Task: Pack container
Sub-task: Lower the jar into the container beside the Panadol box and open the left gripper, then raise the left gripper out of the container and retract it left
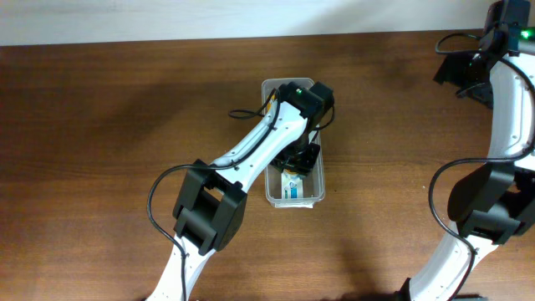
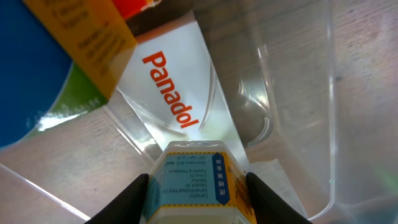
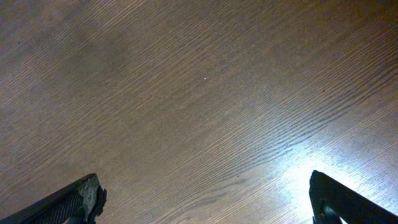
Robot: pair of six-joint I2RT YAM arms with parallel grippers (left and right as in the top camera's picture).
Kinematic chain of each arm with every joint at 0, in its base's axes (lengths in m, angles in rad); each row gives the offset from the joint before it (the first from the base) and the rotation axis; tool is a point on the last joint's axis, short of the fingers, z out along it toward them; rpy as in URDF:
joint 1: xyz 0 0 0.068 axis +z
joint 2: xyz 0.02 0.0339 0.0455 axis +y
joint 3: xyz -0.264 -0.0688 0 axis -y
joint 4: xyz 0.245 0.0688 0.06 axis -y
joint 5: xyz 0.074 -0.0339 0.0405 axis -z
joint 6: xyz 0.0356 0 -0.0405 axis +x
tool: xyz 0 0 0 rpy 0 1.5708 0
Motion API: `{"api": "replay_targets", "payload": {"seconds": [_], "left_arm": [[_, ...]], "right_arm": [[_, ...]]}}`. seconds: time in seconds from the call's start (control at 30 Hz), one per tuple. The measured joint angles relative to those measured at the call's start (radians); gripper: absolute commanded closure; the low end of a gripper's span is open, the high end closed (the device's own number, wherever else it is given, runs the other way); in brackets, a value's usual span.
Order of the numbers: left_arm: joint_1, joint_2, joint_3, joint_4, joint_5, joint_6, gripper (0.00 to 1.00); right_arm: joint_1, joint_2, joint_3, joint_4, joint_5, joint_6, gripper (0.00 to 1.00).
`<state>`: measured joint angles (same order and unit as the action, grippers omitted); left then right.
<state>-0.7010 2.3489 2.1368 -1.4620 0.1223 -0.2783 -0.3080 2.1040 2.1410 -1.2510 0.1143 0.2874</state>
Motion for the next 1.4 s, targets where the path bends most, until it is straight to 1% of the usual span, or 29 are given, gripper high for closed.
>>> {"api": "replay_targets", "payload": {"seconds": [0.67, 0.7, 0.73, 0.77, 0.83, 1.07, 1.2, 1.4], "left_arm": [[0.0, 0.0, -0.033, 0.02, -0.007, -0.003, 0.63], [0.0, 0.0, -0.033, 0.02, -0.007, -0.003, 0.48], [0.0, 0.0, -0.033, 0.02, -0.007, -0.003, 0.45], [0.0, 0.0, -0.033, 0.02, -0.007, -0.006, 0.44], [0.0, 0.0, -0.033, 0.02, -0.007, -0.008, 0.49], [0.0, 0.0, -0.033, 0.02, -0.007, -0.007, 0.47], [0.0, 0.0, -0.033, 0.02, -0.007, -0.006, 0.41], [0.005, 0.0, -0.019, 0.009, -0.007, -0.004, 0.35]], "right_arm": [[0.0, 0.0, 0.0, 0.0, 0.0, 0.0, 0.02], [0.0, 0.0, 0.0, 0.0, 0.0, 0.0, 0.02], [0.0, 0.0, 0.0, 0.0, 0.0, 0.0, 0.02], [0.0, 0.0, 0.0, 0.0, 0.0, 0.0, 0.02], [0.0, 0.0, 0.0, 0.0, 0.0, 0.0, 0.01], [0.0, 0.0, 0.0, 0.0, 0.0, 0.0, 0.02], [0.0, 0.0, 0.0, 0.0, 0.0, 0.0, 0.02], [0.0, 0.0, 0.0, 0.0, 0.0, 0.0, 0.02]]}}
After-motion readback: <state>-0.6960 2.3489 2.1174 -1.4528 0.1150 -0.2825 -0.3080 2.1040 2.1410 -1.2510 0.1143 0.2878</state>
